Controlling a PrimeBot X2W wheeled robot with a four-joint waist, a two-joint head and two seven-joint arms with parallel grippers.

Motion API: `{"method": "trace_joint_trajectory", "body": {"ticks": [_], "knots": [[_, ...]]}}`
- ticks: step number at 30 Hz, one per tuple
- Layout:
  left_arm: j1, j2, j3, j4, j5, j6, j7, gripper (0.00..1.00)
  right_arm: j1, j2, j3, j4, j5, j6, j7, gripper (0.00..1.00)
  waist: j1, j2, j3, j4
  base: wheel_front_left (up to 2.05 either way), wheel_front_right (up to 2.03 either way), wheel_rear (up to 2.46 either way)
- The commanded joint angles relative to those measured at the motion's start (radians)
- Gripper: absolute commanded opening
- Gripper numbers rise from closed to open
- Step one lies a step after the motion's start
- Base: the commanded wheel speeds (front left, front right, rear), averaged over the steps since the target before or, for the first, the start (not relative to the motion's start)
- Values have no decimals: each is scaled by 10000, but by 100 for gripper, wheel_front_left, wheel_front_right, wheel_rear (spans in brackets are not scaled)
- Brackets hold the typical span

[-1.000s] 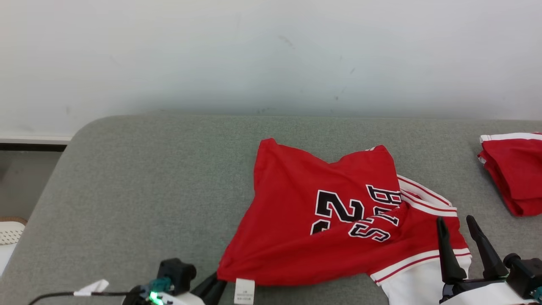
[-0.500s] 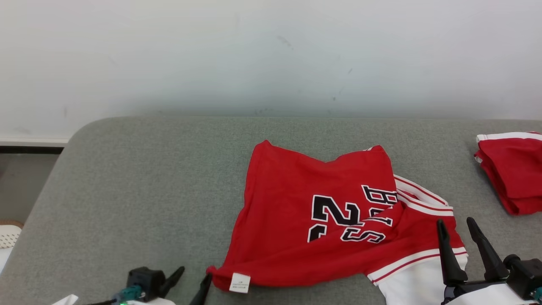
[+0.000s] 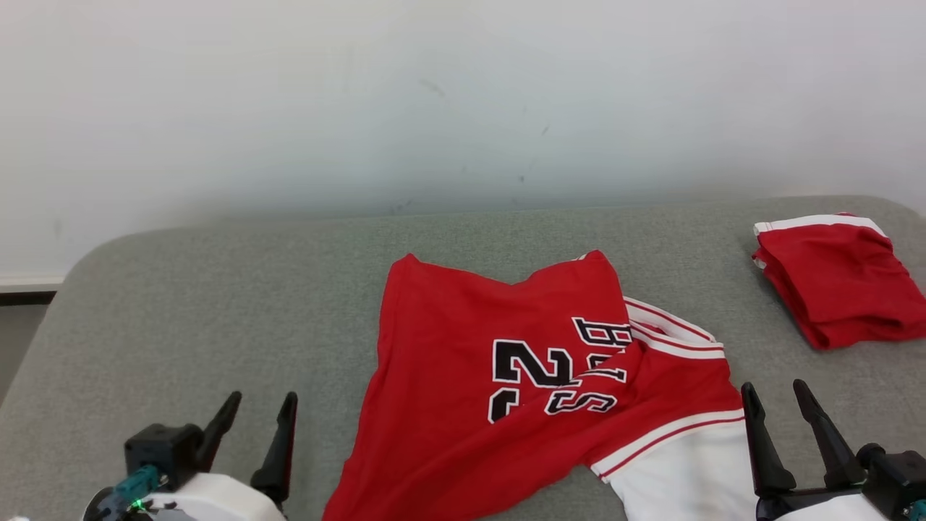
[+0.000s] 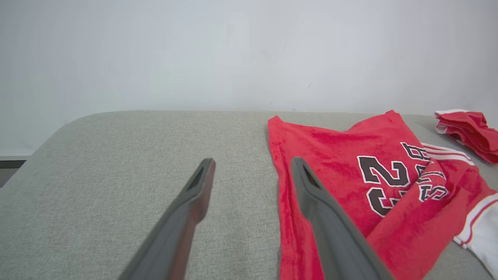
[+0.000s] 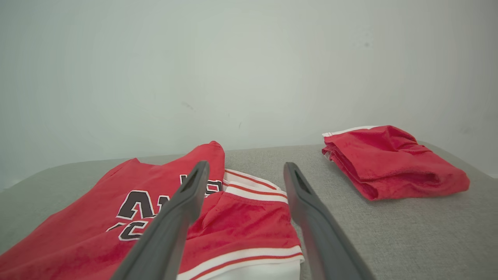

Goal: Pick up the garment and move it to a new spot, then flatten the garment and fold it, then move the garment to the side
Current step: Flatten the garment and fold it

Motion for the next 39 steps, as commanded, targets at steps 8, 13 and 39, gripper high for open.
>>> {"method": "trace_joint_trajectory", "body": {"ticks": [8,13,39], "knots": [[1404,-1360,2429,-733,1917,24,-97,100,395,-7,-97,-758,-36,-21,-27,100,-1,-1,-86,-572,0,0,0],[2381,-2416,3773,-777,3005,-621,-100,100,748,47,-137,-1555,-107,-21,-27,100,-1,-1,-139,-623,0,0,0],[2643,-5549,7006,806,6106,-4349,-102,100,897,18,62,-2086,-104,-21,-27,100,-1,-1,-56,-513,0,0,0]]}}
